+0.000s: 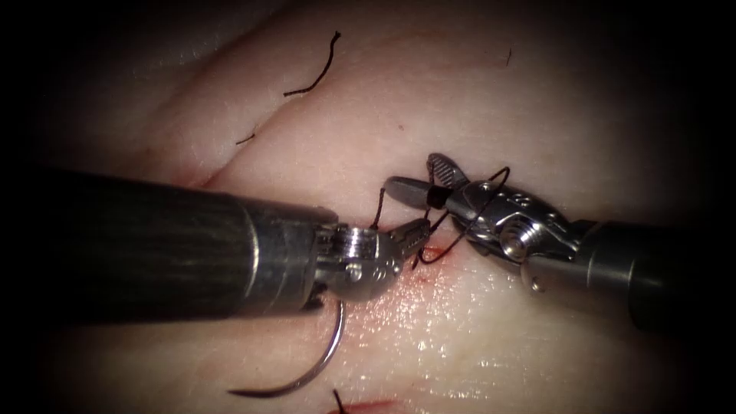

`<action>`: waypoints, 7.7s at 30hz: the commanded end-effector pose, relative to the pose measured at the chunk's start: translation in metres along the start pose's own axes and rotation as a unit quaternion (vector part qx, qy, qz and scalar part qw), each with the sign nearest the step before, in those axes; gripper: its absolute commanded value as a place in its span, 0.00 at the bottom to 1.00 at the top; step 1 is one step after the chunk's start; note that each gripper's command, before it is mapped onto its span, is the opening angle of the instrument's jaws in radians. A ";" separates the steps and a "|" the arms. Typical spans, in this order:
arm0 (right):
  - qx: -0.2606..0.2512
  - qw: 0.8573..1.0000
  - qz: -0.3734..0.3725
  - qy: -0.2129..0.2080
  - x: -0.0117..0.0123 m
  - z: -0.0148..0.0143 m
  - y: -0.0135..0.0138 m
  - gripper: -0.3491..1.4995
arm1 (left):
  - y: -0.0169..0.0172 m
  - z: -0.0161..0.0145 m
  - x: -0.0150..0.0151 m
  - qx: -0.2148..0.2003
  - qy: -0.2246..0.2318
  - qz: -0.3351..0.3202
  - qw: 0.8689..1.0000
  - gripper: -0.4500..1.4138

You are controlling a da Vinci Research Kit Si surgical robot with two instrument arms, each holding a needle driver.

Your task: Wound Closure

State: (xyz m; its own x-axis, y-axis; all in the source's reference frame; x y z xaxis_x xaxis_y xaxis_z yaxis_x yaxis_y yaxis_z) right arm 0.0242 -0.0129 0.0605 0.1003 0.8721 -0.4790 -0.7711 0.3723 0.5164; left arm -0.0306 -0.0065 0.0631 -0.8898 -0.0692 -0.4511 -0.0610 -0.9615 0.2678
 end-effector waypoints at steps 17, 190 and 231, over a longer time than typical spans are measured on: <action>0.001 0.993 -0.064 0.094 0.0035 -0.0041 -0.0030 0.00 | -0.0007 -0.0004 -0.0006 -0.006 0.001 -0.007 1.000 0.00; 0.130 0.956 -0.235 0.122 -0.0001 0.0009 -0.0055 0.90 | -0.0217 -0.0169 0.0082 0.144 0.125 -0.116 0.975 0.00; 0.128 0.949 -0.245 0.154 0.0005 -0.0110 0.0010 0.99 | -0.0233 -0.0125 -0.0006 0.157 0.082 -0.082 0.981 0.00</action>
State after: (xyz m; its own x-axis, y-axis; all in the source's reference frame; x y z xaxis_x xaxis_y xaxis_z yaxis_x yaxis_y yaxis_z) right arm 0.0156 -0.0159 0.0524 0.2019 0.4397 -0.8752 -0.4935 0.8175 0.2969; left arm -0.0226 0.0129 0.0475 -0.7792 0.0074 -0.6267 -0.3508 -0.8337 0.4264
